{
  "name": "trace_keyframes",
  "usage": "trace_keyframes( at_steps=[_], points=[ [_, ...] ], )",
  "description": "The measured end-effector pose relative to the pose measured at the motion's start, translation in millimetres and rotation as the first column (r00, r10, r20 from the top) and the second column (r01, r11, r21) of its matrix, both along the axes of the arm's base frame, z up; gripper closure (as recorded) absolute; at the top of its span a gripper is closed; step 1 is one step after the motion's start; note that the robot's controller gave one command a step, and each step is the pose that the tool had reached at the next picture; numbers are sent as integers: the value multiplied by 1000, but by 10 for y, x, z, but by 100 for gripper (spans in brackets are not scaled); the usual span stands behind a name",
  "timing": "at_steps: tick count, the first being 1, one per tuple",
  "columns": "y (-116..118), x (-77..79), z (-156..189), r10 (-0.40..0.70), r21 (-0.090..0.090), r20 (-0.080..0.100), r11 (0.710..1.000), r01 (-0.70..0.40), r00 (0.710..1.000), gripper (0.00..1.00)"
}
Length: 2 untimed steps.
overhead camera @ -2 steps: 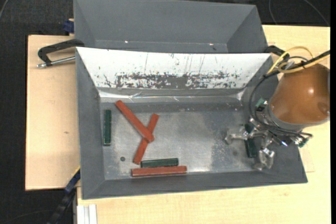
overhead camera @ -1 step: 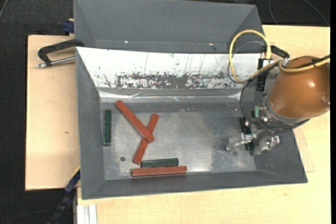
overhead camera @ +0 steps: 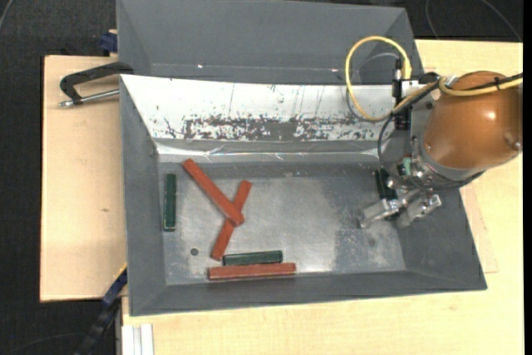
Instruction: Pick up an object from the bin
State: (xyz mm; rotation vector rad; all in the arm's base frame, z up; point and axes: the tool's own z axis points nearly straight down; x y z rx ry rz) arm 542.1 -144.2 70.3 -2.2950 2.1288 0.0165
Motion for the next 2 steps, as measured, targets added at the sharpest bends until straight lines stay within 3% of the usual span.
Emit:
trace_keyframes(
  at_steps=[1, 2],
  points=[
    [58, 263, 482, -4, -13, 10, 1000, 4, 1000, 0],
    [16, 346, 3, 47, -2, 4, 999, -47, 999, 0]
  ],
)
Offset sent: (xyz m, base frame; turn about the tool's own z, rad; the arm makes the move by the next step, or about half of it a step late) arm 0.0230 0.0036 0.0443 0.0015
